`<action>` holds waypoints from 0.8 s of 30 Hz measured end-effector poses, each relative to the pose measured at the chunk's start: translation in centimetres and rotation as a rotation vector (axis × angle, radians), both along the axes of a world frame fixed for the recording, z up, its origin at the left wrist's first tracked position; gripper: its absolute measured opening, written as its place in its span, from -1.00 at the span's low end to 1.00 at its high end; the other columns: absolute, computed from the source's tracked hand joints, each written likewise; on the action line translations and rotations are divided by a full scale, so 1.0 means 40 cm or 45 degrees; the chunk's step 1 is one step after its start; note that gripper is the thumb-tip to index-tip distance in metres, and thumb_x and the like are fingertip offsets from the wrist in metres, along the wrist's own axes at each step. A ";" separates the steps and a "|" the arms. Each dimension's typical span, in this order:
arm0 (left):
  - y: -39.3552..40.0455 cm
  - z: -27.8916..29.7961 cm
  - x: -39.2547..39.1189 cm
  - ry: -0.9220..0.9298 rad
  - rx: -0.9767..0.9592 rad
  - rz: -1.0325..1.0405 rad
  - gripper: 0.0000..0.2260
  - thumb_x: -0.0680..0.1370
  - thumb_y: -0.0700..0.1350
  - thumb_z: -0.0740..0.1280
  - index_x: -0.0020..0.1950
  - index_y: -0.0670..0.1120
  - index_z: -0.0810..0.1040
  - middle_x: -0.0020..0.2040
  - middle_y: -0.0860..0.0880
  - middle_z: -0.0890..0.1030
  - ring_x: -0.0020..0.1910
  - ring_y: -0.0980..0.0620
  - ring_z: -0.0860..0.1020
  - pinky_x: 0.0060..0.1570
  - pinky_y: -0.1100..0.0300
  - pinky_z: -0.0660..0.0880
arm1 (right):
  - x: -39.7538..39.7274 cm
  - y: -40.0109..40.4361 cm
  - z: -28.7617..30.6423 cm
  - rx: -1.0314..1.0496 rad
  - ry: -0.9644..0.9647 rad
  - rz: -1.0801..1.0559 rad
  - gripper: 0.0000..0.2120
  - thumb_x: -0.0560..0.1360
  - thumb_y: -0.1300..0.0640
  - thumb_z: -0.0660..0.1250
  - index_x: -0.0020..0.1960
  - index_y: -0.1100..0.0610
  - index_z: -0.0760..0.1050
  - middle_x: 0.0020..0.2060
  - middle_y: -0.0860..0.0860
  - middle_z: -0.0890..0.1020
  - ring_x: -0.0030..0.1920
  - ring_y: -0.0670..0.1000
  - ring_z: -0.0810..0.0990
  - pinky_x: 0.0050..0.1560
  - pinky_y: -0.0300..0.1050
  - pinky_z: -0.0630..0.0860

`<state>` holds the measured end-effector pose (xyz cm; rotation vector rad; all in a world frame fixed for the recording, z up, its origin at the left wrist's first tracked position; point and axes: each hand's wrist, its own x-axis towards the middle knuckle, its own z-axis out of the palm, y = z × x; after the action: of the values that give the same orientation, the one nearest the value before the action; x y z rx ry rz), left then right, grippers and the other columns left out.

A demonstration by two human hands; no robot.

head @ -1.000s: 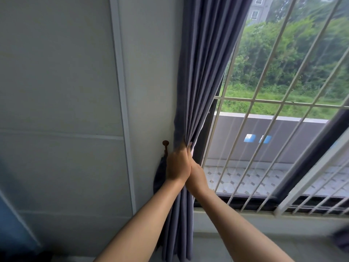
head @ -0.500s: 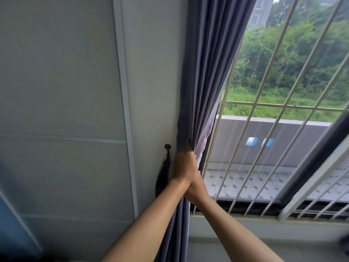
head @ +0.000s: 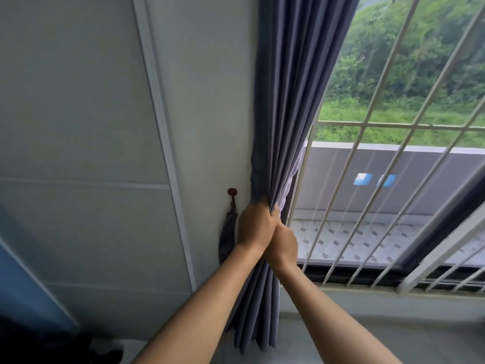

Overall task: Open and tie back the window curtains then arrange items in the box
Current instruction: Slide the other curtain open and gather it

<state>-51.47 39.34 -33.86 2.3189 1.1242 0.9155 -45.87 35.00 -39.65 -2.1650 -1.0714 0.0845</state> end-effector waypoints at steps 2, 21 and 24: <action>0.000 -0.024 0.005 -0.003 -0.070 0.014 -0.70 0.61 0.04 0.15 0.09 -0.16 0.51 -0.16 -0.19 0.63 -0.17 -0.18 0.62 -0.21 0.05 0.55 | 0.008 -0.013 -0.013 -0.032 -0.053 0.024 -0.66 0.54 0.12 0.11 0.30 -0.03 0.29 -0.23 0.01 0.57 -0.26 0.11 0.52 -0.36 -0.15 0.29; -0.060 -0.122 0.189 -0.030 -0.485 0.325 -0.51 0.58 0.17 0.20 -0.30 -0.18 0.61 -0.28 -0.16 0.67 -0.23 -0.09 0.64 -0.12 0.10 0.56 | 0.259 -0.026 -0.122 -0.305 -0.223 0.410 -0.55 0.49 0.28 0.11 0.36 0.06 0.25 -0.36 0.07 0.52 -0.35 0.16 0.45 -0.38 -0.06 0.36; -0.075 -0.120 0.198 0.044 -0.366 0.404 -0.49 0.57 0.19 0.20 -0.35 -0.20 0.52 -0.32 -0.19 0.64 -0.30 -0.12 0.60 -0.25 0.14 0.49 | 0.273 -0.029 -0.149 -0.380 -0.272 0.436 -0.77 0.45 0.32 0.11 0.06 0.13 0.36 -0.41 0.06 0.48 -0.41 0.14 0.42 -0.41 -0.04 0.39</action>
<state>-43.55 36.33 -38.64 1.9658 1.5580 0.7608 -34.95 33.85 -45.63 -2.2637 -1.6370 0.1832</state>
